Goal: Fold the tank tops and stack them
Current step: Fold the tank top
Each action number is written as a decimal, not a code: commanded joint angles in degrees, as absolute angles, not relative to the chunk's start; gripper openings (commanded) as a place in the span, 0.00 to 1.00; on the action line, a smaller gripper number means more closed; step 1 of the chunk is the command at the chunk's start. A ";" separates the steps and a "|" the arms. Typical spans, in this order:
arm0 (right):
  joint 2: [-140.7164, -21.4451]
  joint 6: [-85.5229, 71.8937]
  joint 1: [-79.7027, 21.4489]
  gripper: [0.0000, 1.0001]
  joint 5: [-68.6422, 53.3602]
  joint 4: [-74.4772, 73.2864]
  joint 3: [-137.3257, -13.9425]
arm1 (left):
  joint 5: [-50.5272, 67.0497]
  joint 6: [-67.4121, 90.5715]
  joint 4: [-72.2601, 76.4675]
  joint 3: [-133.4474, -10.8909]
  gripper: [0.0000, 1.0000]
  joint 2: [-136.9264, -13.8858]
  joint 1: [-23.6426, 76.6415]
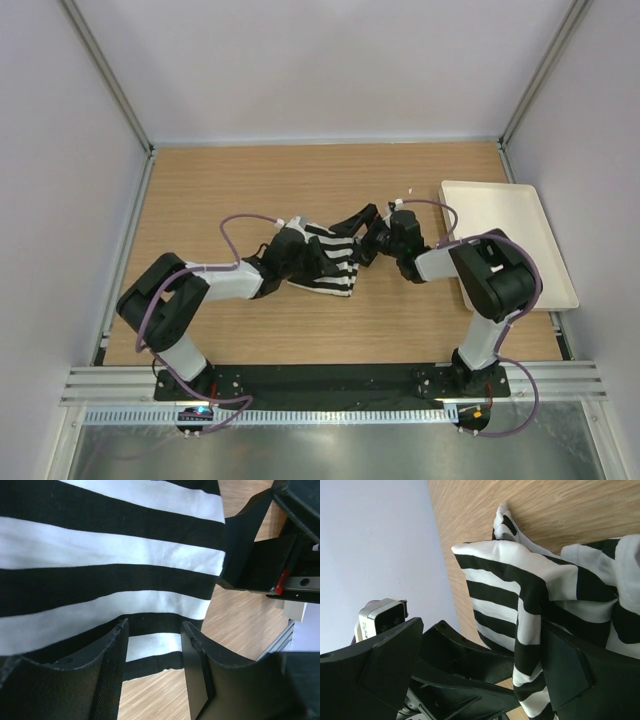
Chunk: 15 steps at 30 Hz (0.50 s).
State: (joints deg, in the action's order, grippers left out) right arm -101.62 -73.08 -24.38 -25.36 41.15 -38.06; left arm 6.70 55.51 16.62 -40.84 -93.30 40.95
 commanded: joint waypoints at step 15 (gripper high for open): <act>-99.93 -76.54 -20.31 1.00 -16.00 53.15 -34.19 | 6.59 58.71 20.39 -39.02 0.47 -97.73 42.10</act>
State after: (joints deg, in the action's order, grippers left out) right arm -102.69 -75.22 -22.68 -19.59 46.57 -34.83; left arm 7.53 58.39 20.56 -40.03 -96.25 41.60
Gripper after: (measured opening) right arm 0.996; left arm 0.467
